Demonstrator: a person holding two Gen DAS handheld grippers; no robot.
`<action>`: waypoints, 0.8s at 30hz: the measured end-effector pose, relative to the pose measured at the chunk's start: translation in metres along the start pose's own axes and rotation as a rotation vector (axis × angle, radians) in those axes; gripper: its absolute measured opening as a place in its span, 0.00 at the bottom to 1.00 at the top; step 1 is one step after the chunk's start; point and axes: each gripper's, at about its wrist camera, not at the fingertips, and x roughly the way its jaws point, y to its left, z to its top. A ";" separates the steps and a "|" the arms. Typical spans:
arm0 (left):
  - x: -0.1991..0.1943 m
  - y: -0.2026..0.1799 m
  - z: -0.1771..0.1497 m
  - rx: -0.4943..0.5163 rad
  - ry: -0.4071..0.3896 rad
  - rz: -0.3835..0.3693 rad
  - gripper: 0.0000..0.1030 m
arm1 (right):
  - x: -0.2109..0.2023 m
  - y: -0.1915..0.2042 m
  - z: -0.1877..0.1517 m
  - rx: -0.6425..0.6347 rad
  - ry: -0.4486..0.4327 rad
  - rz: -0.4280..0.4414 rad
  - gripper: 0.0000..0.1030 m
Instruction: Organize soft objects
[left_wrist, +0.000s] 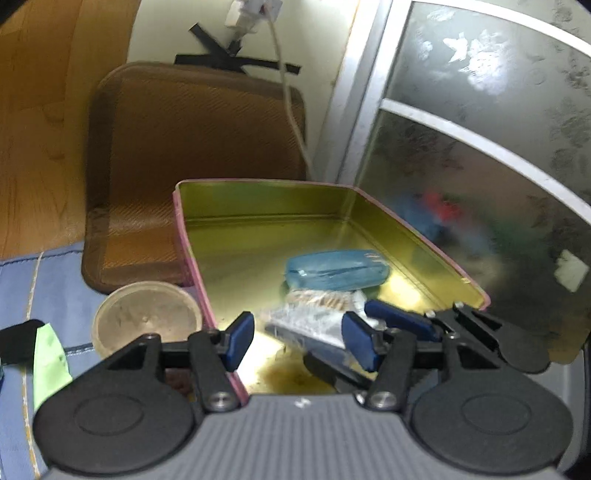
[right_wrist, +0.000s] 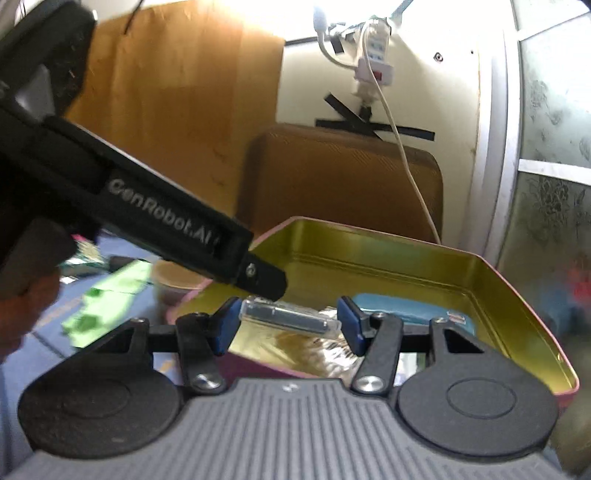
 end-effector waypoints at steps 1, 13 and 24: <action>-0.001 0.002 -0.002 -0.013 0.003 0.005 0.53 | 0.009 0.000 -0.001 -0.008 0.017 -0.009 0.58; -0.085 0.050 -0.053 -0.073 -0.096 0.062 0.63 | -0.007 0.000 -0.007 0.095 -0.074 -0.047 0.73; -0.171 0.174 -0.138 -0.273 -0.134 0.510 0.63 | 0.005 0.095 0.021 0.076 0.012 0.355 0.58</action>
